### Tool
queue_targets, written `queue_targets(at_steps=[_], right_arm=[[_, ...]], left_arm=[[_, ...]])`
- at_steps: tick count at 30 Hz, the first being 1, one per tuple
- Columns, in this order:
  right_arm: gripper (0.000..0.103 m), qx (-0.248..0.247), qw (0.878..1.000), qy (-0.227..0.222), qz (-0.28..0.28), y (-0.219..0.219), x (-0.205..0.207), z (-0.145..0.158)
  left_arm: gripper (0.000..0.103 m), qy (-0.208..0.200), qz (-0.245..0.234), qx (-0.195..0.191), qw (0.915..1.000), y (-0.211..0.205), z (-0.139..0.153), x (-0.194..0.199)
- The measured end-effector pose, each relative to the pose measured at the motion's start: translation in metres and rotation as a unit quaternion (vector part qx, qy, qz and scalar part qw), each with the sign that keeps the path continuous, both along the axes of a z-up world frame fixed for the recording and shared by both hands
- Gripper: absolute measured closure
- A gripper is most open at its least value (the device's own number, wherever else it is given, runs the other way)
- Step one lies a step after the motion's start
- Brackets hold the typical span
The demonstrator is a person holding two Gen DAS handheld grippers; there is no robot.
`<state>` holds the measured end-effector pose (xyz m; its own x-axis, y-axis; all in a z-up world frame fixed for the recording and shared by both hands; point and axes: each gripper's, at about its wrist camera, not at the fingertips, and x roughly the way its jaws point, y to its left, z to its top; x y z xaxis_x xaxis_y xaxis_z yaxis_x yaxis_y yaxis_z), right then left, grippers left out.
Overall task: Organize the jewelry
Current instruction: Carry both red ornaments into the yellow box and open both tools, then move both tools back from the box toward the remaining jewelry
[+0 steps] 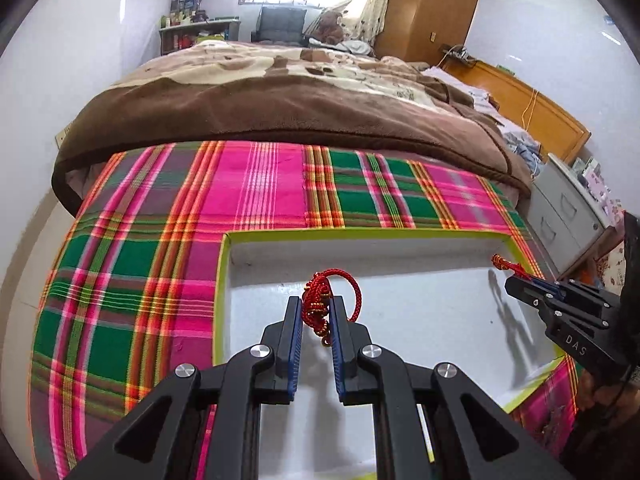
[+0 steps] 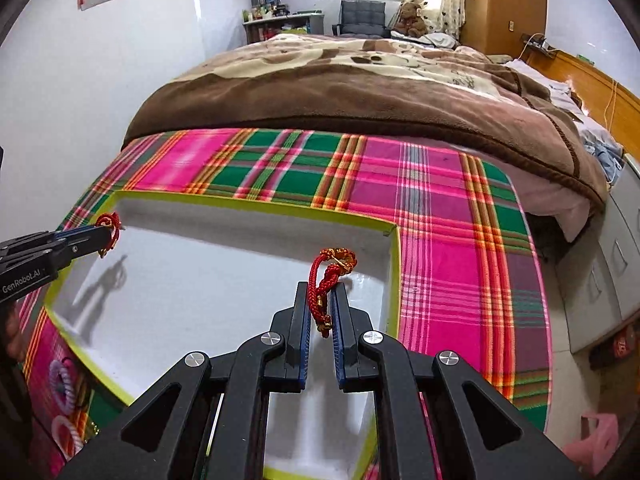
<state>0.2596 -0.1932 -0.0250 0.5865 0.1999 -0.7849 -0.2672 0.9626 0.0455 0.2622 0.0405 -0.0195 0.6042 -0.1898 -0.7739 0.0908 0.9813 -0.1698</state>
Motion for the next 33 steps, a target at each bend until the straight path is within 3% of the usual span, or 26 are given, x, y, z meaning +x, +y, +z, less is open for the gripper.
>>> queue_targets(at_steps=[14,19,25,27,28,33], right_arm=[[0.090,-0.005,1.000,0.019,-0.004,-0.001,0.003,-0.011],[0.084,0.000,1.000,0.014,-0.009,-0.001,0.000,-0.008],[0.081,0.011,1.000,0.006,-0.016,-0.002,-0.008,-0.002],[0.062,0.016,1.000,0.003,-0.016,-0.002,-0.012,0.001],[0.059,0.020,1.000,0.001,-0.015,-0.002,-0.014,0.004],[0.058,0.036,0.999,-0.012,-0.013,0.000,-0.032,0.014]], left_arm=[[0.089,0.019,0.008,0.005,0.9998,0.001,-0.012,0.006],[0.074,0.014,0.006,0.004,0.9999,0.001,-0.009,0.002],[0.073,0.001,0.007,0.005,1.0000,0.000,0.001,-0.011],[0.071,-0.002,0.007,-0.003,1.0000,0.000,0.005,-0.018],[0.068,-0.003,0.008,-0.005,1.0000,0.000,0.007,-0.019],[0.065,-0.017,0.004,-0.005,0.9998,0.000,0.020,-0.041]])
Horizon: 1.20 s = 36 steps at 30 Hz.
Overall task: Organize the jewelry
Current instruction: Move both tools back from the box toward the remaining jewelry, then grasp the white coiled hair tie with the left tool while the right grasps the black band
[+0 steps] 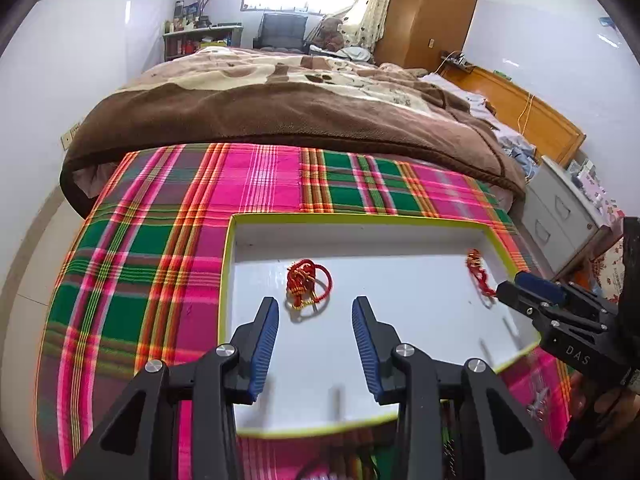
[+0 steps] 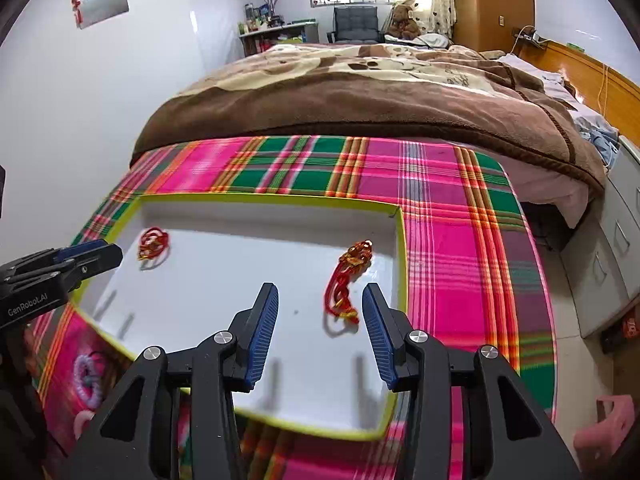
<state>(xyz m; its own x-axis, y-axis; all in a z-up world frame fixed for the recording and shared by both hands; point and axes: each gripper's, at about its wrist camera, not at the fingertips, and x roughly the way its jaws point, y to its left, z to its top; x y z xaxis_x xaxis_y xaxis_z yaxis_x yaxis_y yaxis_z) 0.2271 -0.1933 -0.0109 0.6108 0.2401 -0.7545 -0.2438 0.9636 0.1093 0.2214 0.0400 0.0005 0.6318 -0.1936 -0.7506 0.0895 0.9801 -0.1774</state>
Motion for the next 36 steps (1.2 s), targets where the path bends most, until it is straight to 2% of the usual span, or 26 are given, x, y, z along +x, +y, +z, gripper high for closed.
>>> queue_targets(at_steps=[4,8,13,19,22,25,28,31,34,36], right_arm=[[0.058,0.007,1.000,-0.004,0.000,0.000,-0.015,0.006],[0.058,0.024,1.000,-0.009,0.003,-0.003,-0.038,0.013],[0.058,0.038,0.999,-0.009,0.025,-0.004,-0.071,0.013],[0.058,0.027,0.998,-0.004,0.049,0.004,-0.106,0.005],[0.058,0.033,0.998,0.005,0.059,0.005,-0.122,-0.002],[0.058,0.022,0.998,0.012,0.055,0.006,-0.133,-0.011],[0.058,0.026,0.998,0.021,0.050,0.005,-0.140,-0.019],[0.058,0.030,0.998,0.023,0.043,0.005,-0.146,-0.021],[0.058,0.022,0.999,0.025,0.032,0.005,-0.148,-0.023],[0.058,0.017,0.999,0.029,0.028,0.005,-0.148,-0.025]], left_arm=[[0.065,-0.016,0.000,0.008,0.9998,0.001,0.012,-0.021],[0.065,-0.031,-0.002,0.000,0.9995,0.006,0.021,-0.047],[0.065,-0.033,0.003,0.008,0.9994,0.011,0.021,-0.076],[0.065,-0.030,-0.004,0.003,0.9995,0.014,0.014,-0.112],[0.065,-0.024,-0.007,-0.012,0.9996,0.018,0.008,-0.129],[0.065,-0.019,0.002,-0.011,0.9998,0.023,0.002,-0.141],[0.065,-0.012,0.004,-0.027,0.9996,0.028,-0.004,-0.150],[0.065,-0.006,0.000,-0.015,0.9999,0.027,-0.011,-0.158],[0.065,0.012,0.000,-0.043,0.9990,0.029,-0.021,-0.163],[0.065,0.014,0.002,-0.037,0.9992,0.028,-0.024,-0.165]])
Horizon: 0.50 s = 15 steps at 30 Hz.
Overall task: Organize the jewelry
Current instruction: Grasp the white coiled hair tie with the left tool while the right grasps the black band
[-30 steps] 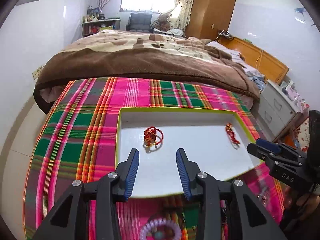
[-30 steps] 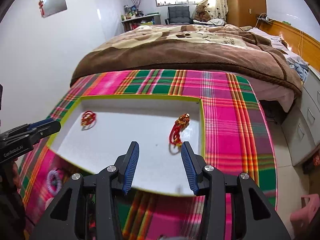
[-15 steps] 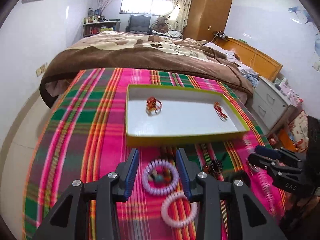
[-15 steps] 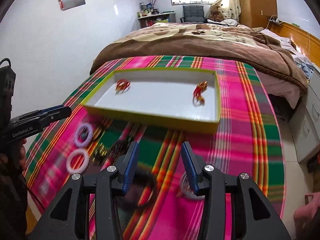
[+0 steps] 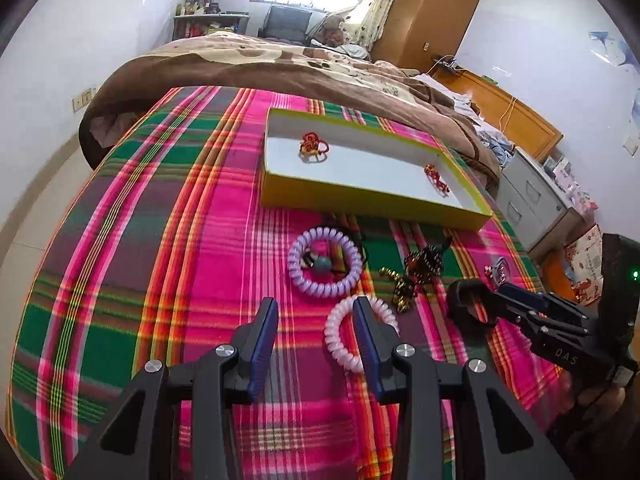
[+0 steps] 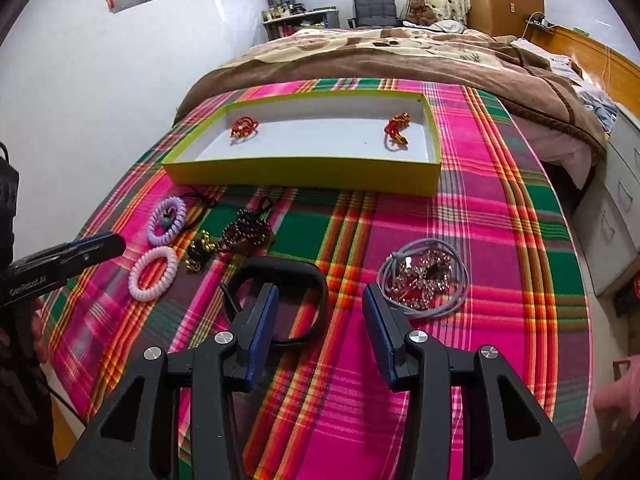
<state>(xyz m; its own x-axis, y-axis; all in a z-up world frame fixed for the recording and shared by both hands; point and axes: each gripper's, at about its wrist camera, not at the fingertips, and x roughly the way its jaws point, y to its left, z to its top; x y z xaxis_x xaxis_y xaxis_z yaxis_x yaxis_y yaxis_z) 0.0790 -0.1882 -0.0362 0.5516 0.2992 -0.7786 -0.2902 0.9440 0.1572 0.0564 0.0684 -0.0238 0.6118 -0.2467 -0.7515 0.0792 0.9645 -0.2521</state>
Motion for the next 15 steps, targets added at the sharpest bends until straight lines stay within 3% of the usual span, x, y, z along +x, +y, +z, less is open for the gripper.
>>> queue_targets(at_steps=[8,15], right_arm=[[0.069,-0.018,1.000,0.007,0.004,0.008,-0.002,-0.006],[0.081,-0.018,1.000,0.013,0.005,0.009,-0.002,-0.007]], left_arm=[[0.065,0.025,-0.014,0.030,0.9991,-0.013,-0.013,0.003],[0.065,0.021,-0.026,0.059,0.9977,-0.026,-0.015,0.001]])
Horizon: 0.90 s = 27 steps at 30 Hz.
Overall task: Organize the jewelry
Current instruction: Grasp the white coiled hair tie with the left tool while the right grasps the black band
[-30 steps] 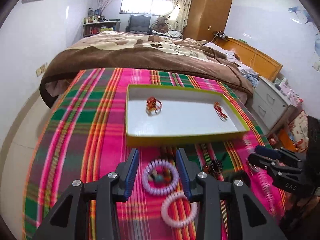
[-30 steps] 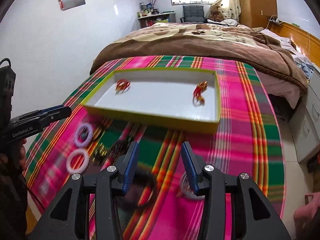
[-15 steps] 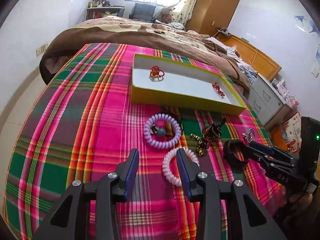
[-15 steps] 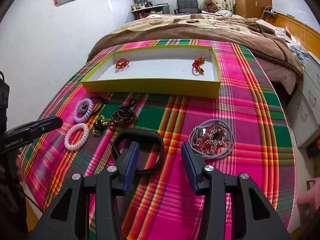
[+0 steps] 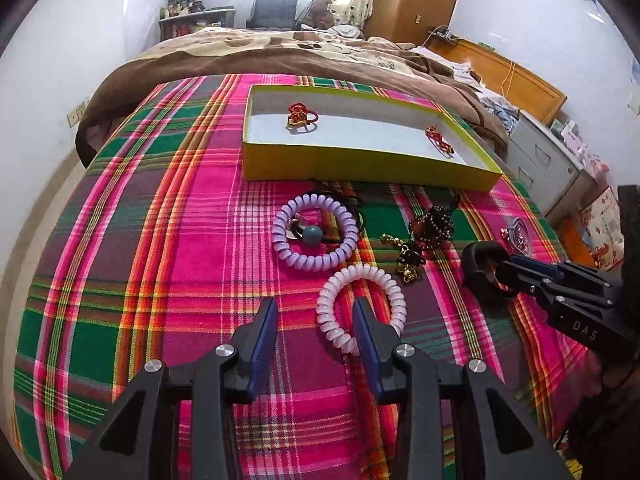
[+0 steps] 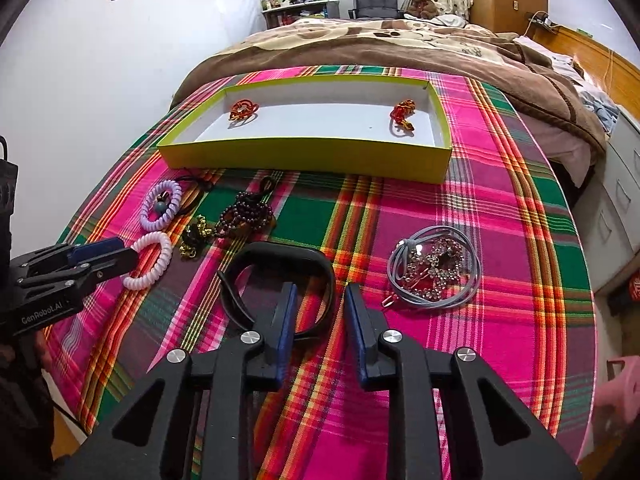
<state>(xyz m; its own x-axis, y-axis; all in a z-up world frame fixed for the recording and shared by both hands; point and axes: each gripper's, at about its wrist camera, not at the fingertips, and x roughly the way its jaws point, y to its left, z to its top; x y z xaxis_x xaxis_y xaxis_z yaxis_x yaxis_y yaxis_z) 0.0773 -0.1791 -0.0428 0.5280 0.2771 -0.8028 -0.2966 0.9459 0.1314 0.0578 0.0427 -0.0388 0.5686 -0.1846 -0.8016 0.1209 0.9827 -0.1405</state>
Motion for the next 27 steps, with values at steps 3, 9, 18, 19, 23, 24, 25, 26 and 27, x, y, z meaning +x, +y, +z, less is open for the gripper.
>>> queue_targets(at_steps=[3,9,18,19,23,24,25,26,27], right_arm=[[0.084,0.001,1.000,0.005,-0.002,0.001,0.001,0.000],[0.094,0.007,1.000,0.009,-0.014,-0.001,0.004,-0.001],[0.097,0.015,1.000,0.006,-0.021,-0.002,0.003,-0.001],[0.097,0.015,1.000,0.005,-0.021,-0.002,0.003,-0.001],[0.097,0.019,0.999,0.001,-0.026,-0.005,0.001,0.000],[0.097,0.023,0.999,0.001,-0.029,-0.006,0.001,0.000],[0.097,0.026,0.999,0.002,-0.030,-0.008,0.001,0.000],[0.097,0.028,0.999,0.001,-0.031,-0.008,0.001,0.001],[0.098,0.029,0.999,-0.001,-0.033,-0.009,0.000,0.002]], left_arm=[[0.065,0.001,-0.006,0.016,0.9999,-0.004,0.000,0.001],[0.077,-0.002,-0.010,0.048,0.9988,-0.008,0.000,0.003],[0.094,-0.005,-0.006,0.037,0.9993,-0.002,0.001,0.003],[0.094,-0.006,-0.006,0.035,0.9994,-0.001,0.001,0.002],[0.094,-0.014,-0.002,0.028,0.9995,0.002,0.005,0.000],[0.094,-0.016,0.001,0.025,0.9996,0.003,0.007,0.000],[0.094,-0.017,0.003,0.022,0.9996,0.005,0.009,0.000],[0.094,-0.018,0.003,0.020,0.9996,0.005,0.009,0.001],[0.094,-0.020,0.006,0.018,0.9996,0.006,0.010,0.000]])
